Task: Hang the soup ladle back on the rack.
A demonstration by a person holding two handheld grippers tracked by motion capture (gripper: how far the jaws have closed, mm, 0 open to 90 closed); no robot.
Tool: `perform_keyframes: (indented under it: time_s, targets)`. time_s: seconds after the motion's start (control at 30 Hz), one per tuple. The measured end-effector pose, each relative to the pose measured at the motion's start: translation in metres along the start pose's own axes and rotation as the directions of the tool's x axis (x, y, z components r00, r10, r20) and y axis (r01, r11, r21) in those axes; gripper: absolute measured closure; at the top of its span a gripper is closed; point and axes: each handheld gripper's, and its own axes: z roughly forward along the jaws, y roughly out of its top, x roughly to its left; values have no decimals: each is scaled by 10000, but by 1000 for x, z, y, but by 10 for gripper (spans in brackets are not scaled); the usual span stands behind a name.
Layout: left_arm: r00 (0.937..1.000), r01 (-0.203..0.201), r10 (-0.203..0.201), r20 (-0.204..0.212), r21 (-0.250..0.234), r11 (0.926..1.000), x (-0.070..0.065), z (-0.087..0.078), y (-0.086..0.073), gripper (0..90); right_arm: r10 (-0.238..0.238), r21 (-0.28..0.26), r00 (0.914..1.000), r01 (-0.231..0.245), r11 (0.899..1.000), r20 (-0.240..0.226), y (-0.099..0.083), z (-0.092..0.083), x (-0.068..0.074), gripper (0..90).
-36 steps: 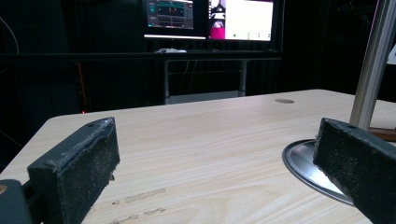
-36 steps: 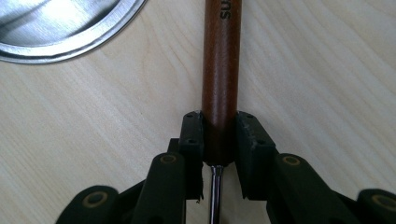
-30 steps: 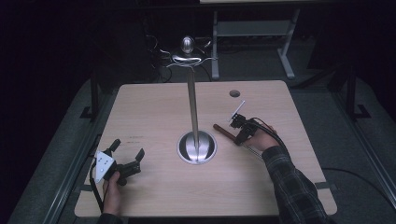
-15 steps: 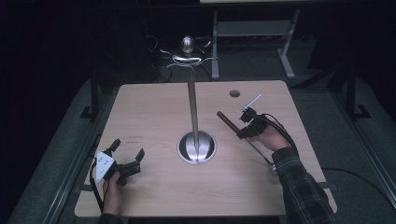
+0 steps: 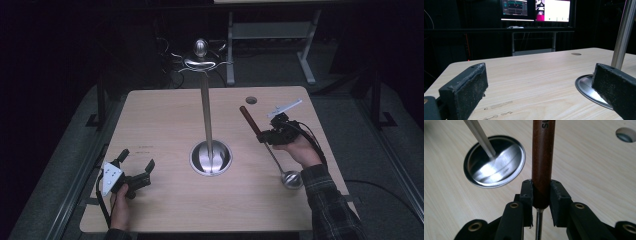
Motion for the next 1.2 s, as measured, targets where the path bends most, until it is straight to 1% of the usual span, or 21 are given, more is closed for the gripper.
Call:
perform_keyframes:
  time_s: [0.17,0.23,0.27,0.3,0.47,0.5,0.57,0.63,0.67,0.8,0.83,0.93,1.0,1.07,1.1,1.13,1.17,1.2]
  targets:
    - [10000,-3,3,0,10,10000,0,0,0,0,86,-670,10000,-86,9977,-13,-7,-12,0,738]
    - [10000,-1,1,-1,13,10000,0,0,0,0,129,-1083,9999,-127,9940,10,-11,-17,0,738]
    - [10000,-1,1,-1,13,10000,0,0,0,0,129,-1083,9999,-127,9940,10,-11,-17,0,738]
    - [10000,-5,5,1,10,10000,0,0,0,0,180,-1354,9998,-170,9906,61,-14,-22,-1,738]
    - [10000,-9,9,-2,14,10000,0,0,0,0,200,-1894,9998,-186,9817,56,-19,-34,0,738]
    - [10000,-11,11,-2,15,10000,0,0,0,0,200,-1894,9998,-186,9817,56,-19,-34,0,738]
    - [10000,-17,17,1,14,10000,0,0,0,0,250,-2165,9997,-256,9760,-53,-21,-40,1,738]
    - [10000,-11,11,4,5,10000,0,0,0,0,126,-2322,9998,-157,9725,-149,-23,-42,2,738]
    - [10000,-13,13,4,2,10000,0,0,0,0,165,-2351,9997,-206,9718,-193,-23,-43,3,738]
    - [10000,-16,16,11,-6,10000,0,0,0,0,269,-2886,9995,-299,9570,-143,-27,-48,6,738]
    - [10000,-17,17,10,-5,10000,0,0,0,0,284,-3058,9995,-319,9516,-156,-28,-49,7,738]
    - [10000,-5,5,6,11,10000,0,0,0,0,289,-3298,9993,-355,9434,-252,-27,-51,8,738]
    - [10000,-53,53,13,17,10000,0,0,0,0,245,-3497,9995,-298,9364,-197,-27,-54,11,738]
    - [10000,-36,36,11,7,10000,0,0,0,0,220,-3704,9993,-317,9283,-304,-26,-56,14,738]
    - [10000,-34,34,11,6,10000,0,0,0,0,220,-3704,9993,-317,9283,-304,-26,-56,14,738]
    - [10000,40,-40,-4,-20,10000,0,0,0,0,126,-3828,9994,-245,9235,-336,-23,-59,18,738]
    - [10000,40,-40,-4,-20,10000,0,0,0,0,76,-3881,9994,-200,9214,-335,-21,-60,20,738]
    - [10000,7,-7,-3,-20,10000,0,0,0,0,76,-3881,9994,-200,9214,-335,-21,-60,20,738]
